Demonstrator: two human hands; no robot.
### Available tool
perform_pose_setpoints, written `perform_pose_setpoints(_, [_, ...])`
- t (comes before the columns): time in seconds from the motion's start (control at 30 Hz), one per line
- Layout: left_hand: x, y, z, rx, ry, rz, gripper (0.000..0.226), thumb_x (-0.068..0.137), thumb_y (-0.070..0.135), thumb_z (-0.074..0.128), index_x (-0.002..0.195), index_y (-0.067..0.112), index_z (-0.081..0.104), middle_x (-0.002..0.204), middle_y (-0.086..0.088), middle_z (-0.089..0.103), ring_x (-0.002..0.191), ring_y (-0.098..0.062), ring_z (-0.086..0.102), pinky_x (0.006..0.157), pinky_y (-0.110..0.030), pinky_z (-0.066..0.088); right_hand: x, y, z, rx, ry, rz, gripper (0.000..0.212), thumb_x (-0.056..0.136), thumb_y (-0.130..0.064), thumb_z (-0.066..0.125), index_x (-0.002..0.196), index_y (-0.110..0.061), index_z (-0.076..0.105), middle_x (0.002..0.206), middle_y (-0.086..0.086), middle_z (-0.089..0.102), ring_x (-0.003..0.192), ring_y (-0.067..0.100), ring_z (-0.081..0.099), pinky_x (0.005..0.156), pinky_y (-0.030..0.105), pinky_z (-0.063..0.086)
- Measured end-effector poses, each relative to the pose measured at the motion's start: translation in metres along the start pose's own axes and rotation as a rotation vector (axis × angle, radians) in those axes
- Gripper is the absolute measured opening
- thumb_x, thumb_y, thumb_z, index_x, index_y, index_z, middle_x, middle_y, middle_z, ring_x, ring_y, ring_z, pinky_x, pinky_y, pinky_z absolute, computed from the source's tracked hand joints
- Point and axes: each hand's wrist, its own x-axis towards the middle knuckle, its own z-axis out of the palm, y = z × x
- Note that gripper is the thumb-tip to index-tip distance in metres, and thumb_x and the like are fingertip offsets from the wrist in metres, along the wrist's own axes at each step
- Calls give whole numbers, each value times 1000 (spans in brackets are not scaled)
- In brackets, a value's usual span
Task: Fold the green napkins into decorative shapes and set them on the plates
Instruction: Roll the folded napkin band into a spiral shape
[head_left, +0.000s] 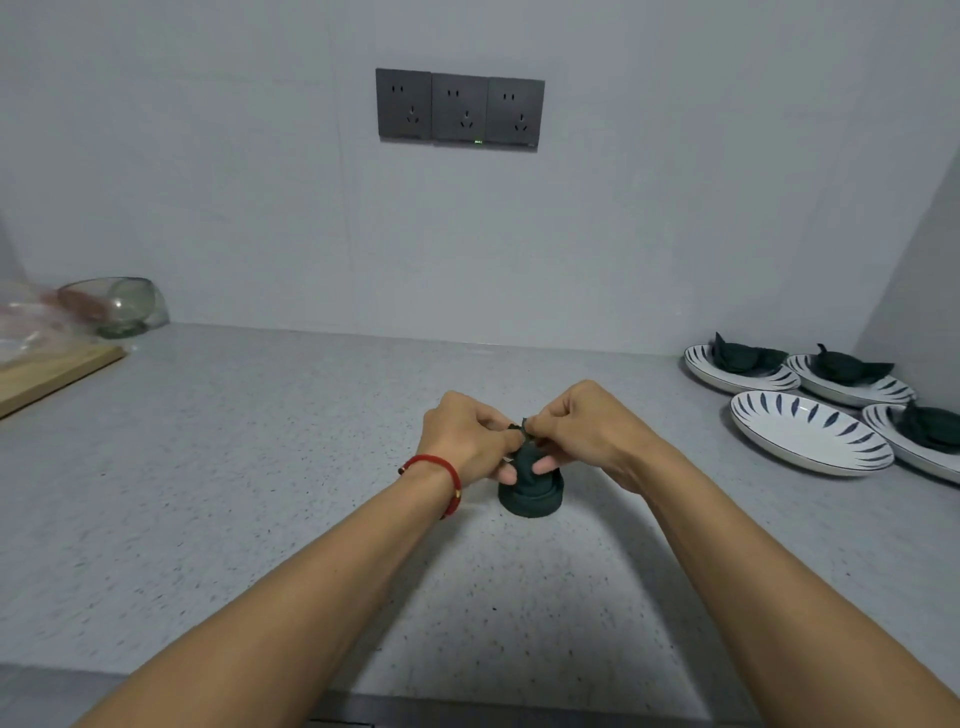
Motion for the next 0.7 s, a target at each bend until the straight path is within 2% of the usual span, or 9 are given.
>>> perform_pose_setpoints(0.07, [7, -3, -3, -60, 0, -69, 2, 83, 6, 77, 85, 5, 78, 73, -10, 76, 56, -22, 71, 70, -33, 63, -1, 5, -2, 55, 39, 37, 22, 89, -11, 70, 76, 6, 73, 78, 17, 76, 75, 26, 77, 92, 44, 59])
perform_pose_setpoints(0.17, [19, -9, -10, -185, -17, -243, 9, 83, 0, 73, 91, -4, 75, 82, -20, 76, 58, -26, 68, 70, -36, 62, -4, 12, -4, 232, 56, 111, 21, 86, -4, 74, 91, 17, 71, 82, 20, 76, 81, 27, 77, 95, 40, 58])
perform_pose_setpoints(0.27, [21, -5, -14, -342, -125, -424, 6, 91, -7, 63, 94, -10, 68, 91, -22, 71, 61, -22, 69, 48, -21, 55, -9, 9, -2, 348, 32, 166, 20, 87, 2, 70, 96, 20, 69, 84, 21, 76, 81, 27, 77, 87, 37, 61])
perform_pose_setpoints(0.33, [21, 0, -12, -398, -230, -504, 12, 96, -9, 53, 92, -10, 64, 82, -20, 67, 52, -16, 68, 40, -16, 50, -9, 2, -1, 362, -6, 203, 21, 87, -4, 70, 97, 15, 69, 84, 20, 76, 80, 28, 77, 84, 36, 62])
perform_pose_setpoints(0.4, [27, 3, -10, -435, -281, -548, 17, 100, -9, 46, 91, -11, 60, 72, -20, 67, 42, -10, 65, 38, -15, 49, -4, -5, 2, 313, -13, 231, 31, 86, -18, 73, 99, 9, 69, 83, 19, 77, 78, 30, 77, 85, 40, 62])
perform_pose_setpoints(0.5, [34, 3, -10, -552, -259, -579, 20, 103, -7, 38, 95, -11, 55, 77, -25, 61, 33, -9, 58, 33, -15, 44, 5, -10, 13, 53, 59, 208, 30, 89, -25, 74, 93, 5, 70, 85, 17, 76, 71, 32, 76, 81, 45, 63])
perform_pose_setpoints(0.57, [34, 1, -9, -701, -207, -590, 20, 104, -8, 33, 98, -11, 53, 81, -26, 54, 28, -9, 53, 31, -15, 42, 7, -10, 20, -83, 154, 181, 24, 93, -21, 70, 91, 3, 71, 86, 17, 74, 66, 32, 75, 69, 39, 64])
perform_pose_setpoints(0.63, [33, -1, -5, -880, -120, -592, 22, 103, -9, 28, 111, -10, 48, 81, -23, 49, 26, -10, 50, 30, -14, 41, 10, -9, 24, -134, 234, 156, 22, 95, -19, 68, 88, 2, 70, 87, 15, 72, 57, 29, 73, 51, 29, 59])
perform_pose_setpoints(0.7, [32, -4, -1, -1001, -55, -592, 28, 103, -9, 25, 123, -7, 45, 81, -20, 48, 28, -14, 53, 30, -15, 41, 12, -7, 26, -135, 302, 139, 21, 96, -19, 67, 87, 0, 68, 86, 13, 71, 52, 26, 72, 49, 28, 58])
